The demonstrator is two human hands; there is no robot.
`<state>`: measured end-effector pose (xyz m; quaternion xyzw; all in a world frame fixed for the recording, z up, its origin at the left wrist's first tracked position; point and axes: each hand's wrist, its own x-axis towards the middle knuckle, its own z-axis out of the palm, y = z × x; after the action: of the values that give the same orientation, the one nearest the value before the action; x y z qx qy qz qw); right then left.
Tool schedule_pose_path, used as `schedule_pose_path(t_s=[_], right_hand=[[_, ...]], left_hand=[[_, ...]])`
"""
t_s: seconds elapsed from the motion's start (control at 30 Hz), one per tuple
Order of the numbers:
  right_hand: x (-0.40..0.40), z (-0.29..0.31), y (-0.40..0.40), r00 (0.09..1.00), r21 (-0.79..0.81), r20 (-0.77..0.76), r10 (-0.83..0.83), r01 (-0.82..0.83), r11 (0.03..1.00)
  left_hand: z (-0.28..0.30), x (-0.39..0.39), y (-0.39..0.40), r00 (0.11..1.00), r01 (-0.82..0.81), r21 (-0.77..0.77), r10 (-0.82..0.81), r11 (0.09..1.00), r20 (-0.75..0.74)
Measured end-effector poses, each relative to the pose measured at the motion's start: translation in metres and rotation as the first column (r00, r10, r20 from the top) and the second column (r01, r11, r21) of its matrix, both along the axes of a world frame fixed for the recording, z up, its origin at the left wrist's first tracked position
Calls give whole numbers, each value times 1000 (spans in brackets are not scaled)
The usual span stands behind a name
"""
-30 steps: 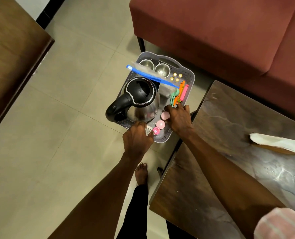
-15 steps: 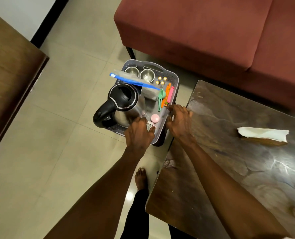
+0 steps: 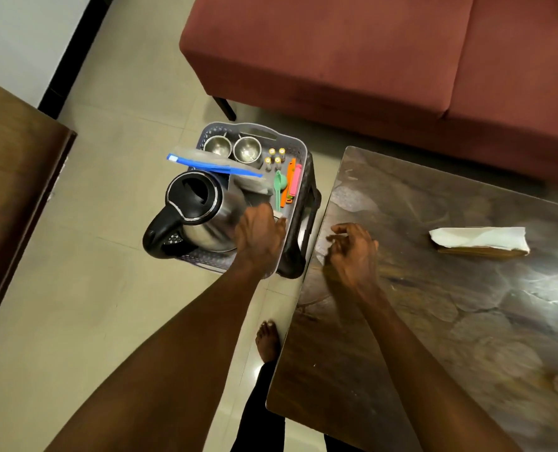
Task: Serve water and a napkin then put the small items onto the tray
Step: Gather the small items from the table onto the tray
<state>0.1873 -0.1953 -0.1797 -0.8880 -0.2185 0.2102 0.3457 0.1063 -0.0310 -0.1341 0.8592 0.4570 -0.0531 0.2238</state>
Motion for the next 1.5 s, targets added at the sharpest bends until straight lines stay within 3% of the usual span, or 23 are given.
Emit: schedule_pose_path(t_s=[0.27, 0.5, 0.77, 1.5], right_hand=[[7, -13, -28, 994, 31, -105, 7, -4, 1000], [23, -25, -46, 996, 61, -95, -1, 7, 998], [34, -34, -57, 993, 130, -117, -28, 43, 991], [25, -29, -48, 997, 124, -29, 77, -73, 990]], left_hand=[[-11, 38, 23, 997, -57, -14, 57, 998, -47], [-32, 63, 26, 936, -351, -105, 347, 930, -58], [-50, 72, 29, 887, -460, -170, 461, 871, -39], [-62, 55, 19, 934, -357, -80, 354, 931, -54]])
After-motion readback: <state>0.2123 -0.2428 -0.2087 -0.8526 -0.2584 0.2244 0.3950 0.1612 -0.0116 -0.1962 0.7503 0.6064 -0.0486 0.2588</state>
